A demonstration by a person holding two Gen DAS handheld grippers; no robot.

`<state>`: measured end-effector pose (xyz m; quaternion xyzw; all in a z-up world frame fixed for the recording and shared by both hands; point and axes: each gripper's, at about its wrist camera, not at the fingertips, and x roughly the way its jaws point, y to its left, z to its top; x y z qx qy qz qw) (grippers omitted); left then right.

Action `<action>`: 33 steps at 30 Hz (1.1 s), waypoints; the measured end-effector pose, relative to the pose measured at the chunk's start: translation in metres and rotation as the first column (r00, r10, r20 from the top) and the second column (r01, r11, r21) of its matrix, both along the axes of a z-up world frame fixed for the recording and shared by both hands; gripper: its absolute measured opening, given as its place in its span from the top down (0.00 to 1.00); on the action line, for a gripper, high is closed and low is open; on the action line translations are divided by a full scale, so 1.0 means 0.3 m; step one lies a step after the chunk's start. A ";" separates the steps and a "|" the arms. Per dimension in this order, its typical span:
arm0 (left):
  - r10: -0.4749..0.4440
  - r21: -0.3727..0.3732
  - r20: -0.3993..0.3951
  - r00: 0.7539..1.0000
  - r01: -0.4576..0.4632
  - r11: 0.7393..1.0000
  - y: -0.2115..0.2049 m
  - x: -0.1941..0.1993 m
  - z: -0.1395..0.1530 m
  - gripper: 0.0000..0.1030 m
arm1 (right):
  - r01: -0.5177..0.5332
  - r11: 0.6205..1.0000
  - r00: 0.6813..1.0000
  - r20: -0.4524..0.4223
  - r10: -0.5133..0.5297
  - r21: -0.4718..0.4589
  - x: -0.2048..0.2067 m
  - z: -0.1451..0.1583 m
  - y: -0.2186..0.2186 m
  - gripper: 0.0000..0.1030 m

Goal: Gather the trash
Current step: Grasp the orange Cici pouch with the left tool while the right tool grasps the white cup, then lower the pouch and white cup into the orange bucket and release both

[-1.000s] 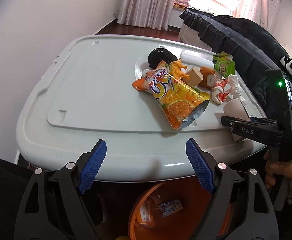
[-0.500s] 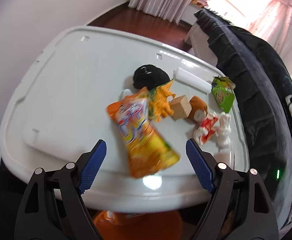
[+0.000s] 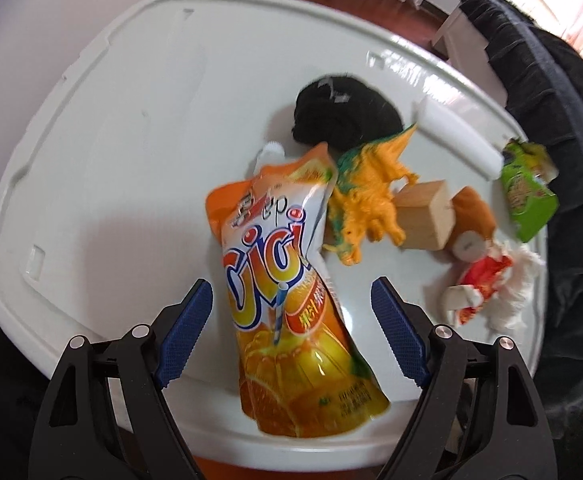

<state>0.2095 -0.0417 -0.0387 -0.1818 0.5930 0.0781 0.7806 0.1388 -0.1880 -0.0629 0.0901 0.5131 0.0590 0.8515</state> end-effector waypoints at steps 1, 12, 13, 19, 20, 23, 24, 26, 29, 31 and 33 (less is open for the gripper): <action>0.003 -0.003 -0.010 1.000 -0.003 1.000 0.002 0.002 -0.015 0.23 | 0.000 1.000 1.000 0.000 0.000 0.001 0.000 0.000 -0.001 0.55; -0.142 0.194 0.126 0.982 0.116 0.974 -0.009 -0.080 -0.024 0.51 | -0.004 1.000 1.000 0.003 0.004 -0.013 0.002 -0.004 0.009 0.55; -0.163 0.201 0.138 0.977 0.134 0.970 -0.007 -0.093 -0.023 0.51 | -0.005 1.000 1.000 0.004 0.005 -0.015 0.002 -0.004 0.011 0.55; -0.170 0.210 0.190 0.967 0.129 0.969 0.029 -0.186 0.000 0.55 | -0.012 1.000 1.000 0.019 0.012 0.005 -0.009 -0.004 0.016 0.55; -0.171 0.218 0.202 0.964 0.126 0.968 0.036 -0.209 0.009 0.55 | -0.015 1.000 1.000 0.020 0.014 0.010 -0.010 -0.004 0.018 0.55; -0.202 0.276 0.249 0.947 0.131 0.952 0.044 -0.286 0.058 0.55 | -0.027 1.000 0.999 0.042 0.027 0.014 -0.016 0.008 0.032 0.55; -0.217 0.293 0.269 0.938 0.135 0.947 0.045 -0.315 0.080 0.55 | -0.033 0.999 0.998 0.059 0.032 0.012 -0.020 0.018 0.039 0.55; -0.240 0.311 0.298 0.924 0.144 0.940 0.048 -0.351 0.113 0.56 | -0.044 0.999 0.994 0.100 0.043 0.005 -0.033 0.040 0.053 0.55; -0.276 0.331 0.348 0.896 0.158 0.930 0.049 -0.416 0.183 0.55 | -0.067 0.998 0.985 0.159 0.065 0.010 -0.050 0.075 0.075 0.55; -0.290 0.329 0.367 0.884 0.167 0.929 0.041 -0.445 0.215 0.55 | -0.098 0.995 0.973 0.213 0.090 0.024 -0.077 0.109 0.094 0.55; -0.306 0.325 0.387 0.870 0.182 0.928 0.038 -0.491 0.252 0.55 | -0.125 0.992 0.961 0.253 0.116 0.020 -0.107 0.139 0.106 0.55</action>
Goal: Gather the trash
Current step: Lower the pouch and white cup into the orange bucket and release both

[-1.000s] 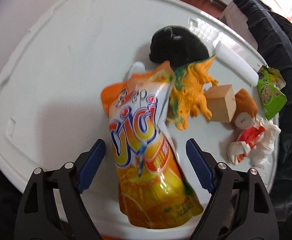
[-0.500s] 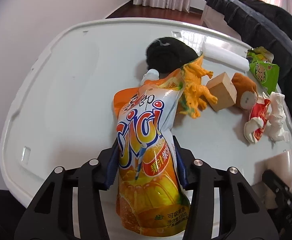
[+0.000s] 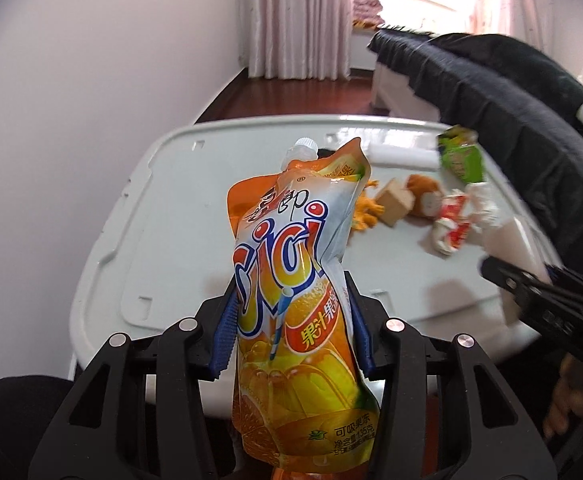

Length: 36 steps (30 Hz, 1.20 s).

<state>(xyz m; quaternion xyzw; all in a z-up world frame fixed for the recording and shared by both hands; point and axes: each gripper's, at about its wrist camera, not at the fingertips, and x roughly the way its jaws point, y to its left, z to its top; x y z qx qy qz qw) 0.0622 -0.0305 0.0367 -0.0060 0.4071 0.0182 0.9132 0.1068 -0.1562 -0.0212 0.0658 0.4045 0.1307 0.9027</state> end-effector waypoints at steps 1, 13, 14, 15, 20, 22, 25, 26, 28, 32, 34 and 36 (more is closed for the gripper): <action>-0.015 -0.001 0.011 1.000 0.015 1.000 0.001 -0.036 0.019 0.55 | -0.015 1.000 1.000 0.020 0.015 0.000 -0.020 0.015 0.009 0.55; -0.119 0.002 0.024 0.993 0.119 0.993 -0.042 -0.235 0.030 0.55 | -0.098 0.995 0.995 0.024 0.098 0.019 -0.287 0.058 0.035 0.55; -0.127 0.003 0.011 0.992 0.127 0.992 -0.045 -0.248 0.020 0.55 | -0.104 0.994 0.994 0.017 0.104 0.024 -0.309 0.062 0.032 0.55; -0.134 -0.001 -0.001 0.991 0.134 0.991 -0.048 -0.261 0.011 0.55 | -0.107 0.994 0.994 0.012 0.106 0.026 -0.326 0.065 0.030 0.55; -0.188 -0.033 -0.091 0.978 0.186 0.982 -0.065 -0.317 -0.048 0.55 | -0.137 0.990 0.989 -0.044 0.138 0.030 -0.416 0.064 0.033 0.55; -0.202 -0.039 -0.119 0.972 0.199 0.979 -0.069 -0.333 -0.066 0.55 | -0.158 0.987 0.985 -0.069 0.159 0.022 -0.445 0.055 0.044 0.55; -0.200 -0.060 -0.160 0.967 0.193 0.979 -0.070 -0.340 -0.099 0.55 | -0.180 0.984 0.979 -0.092 0.179 -0.003 -0.472 0.034 0.064 0.55; -0.197 -0.069 -0.179 0.964 0.188 0.980 -0.069 -0.337 -0.117 0.55 | -0.183 0.983 0.979 -0.098 0.181 -0.008 -0.474 0.026 0.069 0.55; -0.199 -0.074 -0.210 0.957 0.188 0.979 -0.073 -0.332 -0.148 0.55 | -0.193 0.981 0.974 -0.124 0.190 -0.013 -0.471 0.001 0.084 0.55; -0.212 -0.088 -0.280 0.937 0.194 0.977 -0.083 -0.317 -0.203 0.55 | -0.206 0.978 0.963 -0.185 0.198 -0.023 -0.454 -0.053 0.104 0.55; -0.212 -0.097 -0.309 0.927 0.191 0.977 -0.085 -0.309 -0.226 0.55 | -0.201 0.979 0.960 -0.204 0.192 -0.023 -0.446 -0.070 0.103 0.55; -0.206 -0.109 -0.334 0.920 0.179 0.978 -0.080 -0.300 -0.245 0.55 | -0.194 0.981 0.957 -0.225 0.185 -0.018 -0.441 -0.088 0.097 0.55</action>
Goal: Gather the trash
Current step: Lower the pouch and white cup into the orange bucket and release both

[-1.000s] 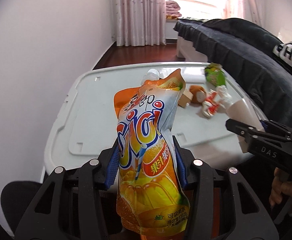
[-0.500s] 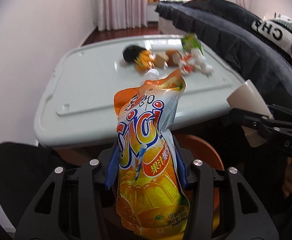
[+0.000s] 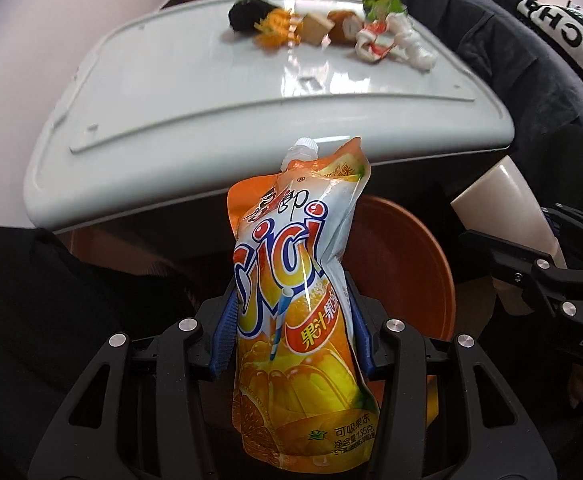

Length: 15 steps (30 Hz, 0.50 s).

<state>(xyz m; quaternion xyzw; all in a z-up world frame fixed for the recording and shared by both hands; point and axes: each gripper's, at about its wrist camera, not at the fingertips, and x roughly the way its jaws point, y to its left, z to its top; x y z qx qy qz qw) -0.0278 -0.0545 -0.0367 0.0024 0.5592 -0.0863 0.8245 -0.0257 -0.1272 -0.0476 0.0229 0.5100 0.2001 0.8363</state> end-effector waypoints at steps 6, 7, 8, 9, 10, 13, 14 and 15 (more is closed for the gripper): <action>0.013 -0.009 -0.032 0.999 -0.014 1.000 0.013 0.002 -0.020 0.55 | 0.002 1.000 0.999 -0.038 -0.002 0.003 0.011 -0.028 -0.002 0.55; 0.013 -0.008 -0.034 0.999 -0.013 1.000 0.009 0.003 -0.021 0.55 | 0.000 1.000 0.999 -0.043 0.000 0.004 0.012 -0.031 -0.001 0.55; 0.011 -0.007 -0.036 0.999 -0.012 1.000 0.009 0.003 -0.022 0.55 | -0.001 1.000 0.999 -0.045 0.001 0.004 0.012 -0.033 0.000 0.55; 0.011 -0.006 -0.039 0.999 -0.011 1.000 0.010 0.002 -0.022 0.55 | -0.001 1.000 0.999 -0.048 0.001 0.003 0.013 -0.035 0.000 0.55; 0.011 -0.006 -0.042 0.999 -0.011 1.000 0.012 0.002 -0.023 0.55 | 0.000 1.000 0.999 -0.050 0.000 0.003 0.014 -0.036 0.000 0.55; 0.013 -0.006 -0.048 0.999 -0.013 1.000 0.012 0.006 -0.022 0.55 | 0.002 1.000 0.999 -0.052 -0.002 0.004 0.017 -0.036 0.000 0.55; 0.013 -0.004 -0.050 0.999 -0.014 1.000 0.012 0.006 -0.022 0.55 | 0.003 1.000 0.999 -0.052 -0.002 0.004 0.017 -0.036 -0.001 0.55; 0.013 -0.004 -0.052 0.999 -0.013 1.000 0.011 0.007 -0.022 0.55 | 0.002 1.000 0.999 -0.052 -0.002 0.005 0.017 -0.036 -0.001 0.55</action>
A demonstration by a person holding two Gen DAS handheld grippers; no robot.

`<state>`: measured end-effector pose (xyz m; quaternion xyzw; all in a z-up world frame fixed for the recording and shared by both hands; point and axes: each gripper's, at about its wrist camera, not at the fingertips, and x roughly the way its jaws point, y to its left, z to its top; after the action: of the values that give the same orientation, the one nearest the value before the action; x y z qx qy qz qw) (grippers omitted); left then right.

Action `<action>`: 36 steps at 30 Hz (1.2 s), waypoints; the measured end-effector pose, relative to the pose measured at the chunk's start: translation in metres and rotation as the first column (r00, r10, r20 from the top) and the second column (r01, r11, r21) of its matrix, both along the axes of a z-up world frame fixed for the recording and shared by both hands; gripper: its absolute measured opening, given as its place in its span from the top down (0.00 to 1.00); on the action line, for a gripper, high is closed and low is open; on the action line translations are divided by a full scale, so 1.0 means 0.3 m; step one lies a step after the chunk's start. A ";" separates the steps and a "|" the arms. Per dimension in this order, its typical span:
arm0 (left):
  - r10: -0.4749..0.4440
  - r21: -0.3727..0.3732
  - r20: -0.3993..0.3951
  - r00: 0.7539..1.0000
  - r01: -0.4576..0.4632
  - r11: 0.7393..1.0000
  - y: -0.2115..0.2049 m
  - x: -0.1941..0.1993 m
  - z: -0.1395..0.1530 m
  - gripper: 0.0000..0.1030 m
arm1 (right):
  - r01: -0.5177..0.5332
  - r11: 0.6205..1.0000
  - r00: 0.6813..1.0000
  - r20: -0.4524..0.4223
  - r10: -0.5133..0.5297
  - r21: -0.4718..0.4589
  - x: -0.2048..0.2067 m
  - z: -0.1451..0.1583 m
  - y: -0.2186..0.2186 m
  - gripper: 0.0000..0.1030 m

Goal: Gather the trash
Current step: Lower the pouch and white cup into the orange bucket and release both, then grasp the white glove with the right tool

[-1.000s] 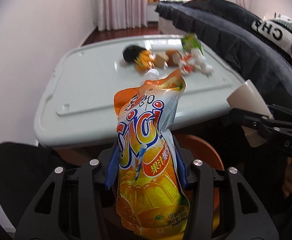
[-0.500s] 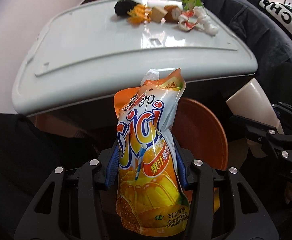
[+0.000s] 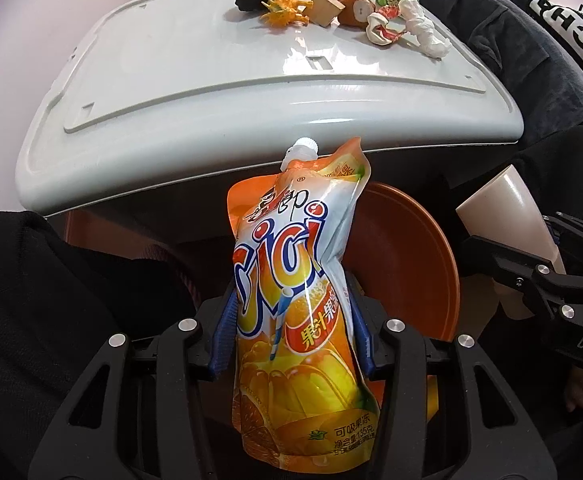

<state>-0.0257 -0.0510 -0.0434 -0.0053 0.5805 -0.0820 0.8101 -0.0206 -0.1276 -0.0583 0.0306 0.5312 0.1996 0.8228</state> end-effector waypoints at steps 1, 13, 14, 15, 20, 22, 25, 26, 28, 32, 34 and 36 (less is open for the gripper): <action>0.000 0.000 -0.002 1.000 0.000 1.000 -0.001 0.000 0.000 0.55 | 0.000 1.000 1.000 0.000 0.000 0.000 0.000 0.000 0.000 0.55; 0.013 0.029 0.003 1.000 -0.013 0.999 -0.002 -0.002 0.010 0.37 | 0.073 0.997 0.997 0.030 -0.074 0.034 0.010 0.022 -0.063 0.30; 0.013 0.031 0.005 1.000 -0.014 0.999 -0.003 -0.002 0.012 0.37 | 0.081 0.996 0.996 0.027 -0.082 0.037 0.012 0.020 -0.070 0.30; 0.015 0.032 0.006 1.000 -0.015 0.999 -0.003 -0.001 0.013 0.37 | 0.083 0.996 0.996 0.027 -0.084 0.038 0.012 0.020 -0.072 0.31; 0.026 0.028 0.007 1.000 -0.026 0.999 0.007 0.000 0.019 0.37 | 0.093 0.994 0.995 0.035 -0.095 0.049 0.020 0.028 -0.084 0.32; 0.033 0.017 0.009 0.999 -0.034 0.999 0.014 0.003 0.026 0.37 | 0.103 0.993 0.993 0.044 -0.105 0.054 0.032 0.038 -0.097 0.32; 0.042 -0.005 0.022 0.999 -0.042 0.999 0.034 0.011 0.046 0.37 | 0.118 0.992 0.990 0.078 -0.121 0.046 0.090 0.069 -0.128 0.32; 0.044 -0.010 0.033 0.998 -0.044 0.999 0.042 0.016 0.059 0.37 | 0.122 0.992 0.988 0.089 -0.125 0.036 0.116 0.082 -0.136 0.32; 0.041 -0.011 0.052 0.998 -0.040 0.999 0.046 0.031 0.082 0.37 | 0.124 0.992 0.985 0.119 -0.125 0.009 0.195 0.119 -0.160 0.32; 0.035 -0.009 0.108 0.994 -0.035 0.999 0.044 0.069 0.126 0.32 | 0.118 0.990 0.981 0.163 -0.105 -0.071 0.350 0.165 -0.182 0.32; 0.037 -0.014 0.131 0.991 -0.035 0.999 0.041 0.097 0.141 0.32 | 0.111 0.989 0.981 0.173 -0.093 -0.096 0.449 0.179 -0.193 0.32; 0.033 -0.026 0.152 0.988 -0.030 0.999 0.031 0.134 0.153 0.32 | 0.101 0.987 0.982 0.171 -0.079 -0.123 0.547 0.175 -0.202 0.32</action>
<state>0.0144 -0.0418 0.0025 -0.0178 0.5157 -0.0763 0.8532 0.1436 -0.1883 -0.0058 -0.0160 0.4708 0.1287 0.8726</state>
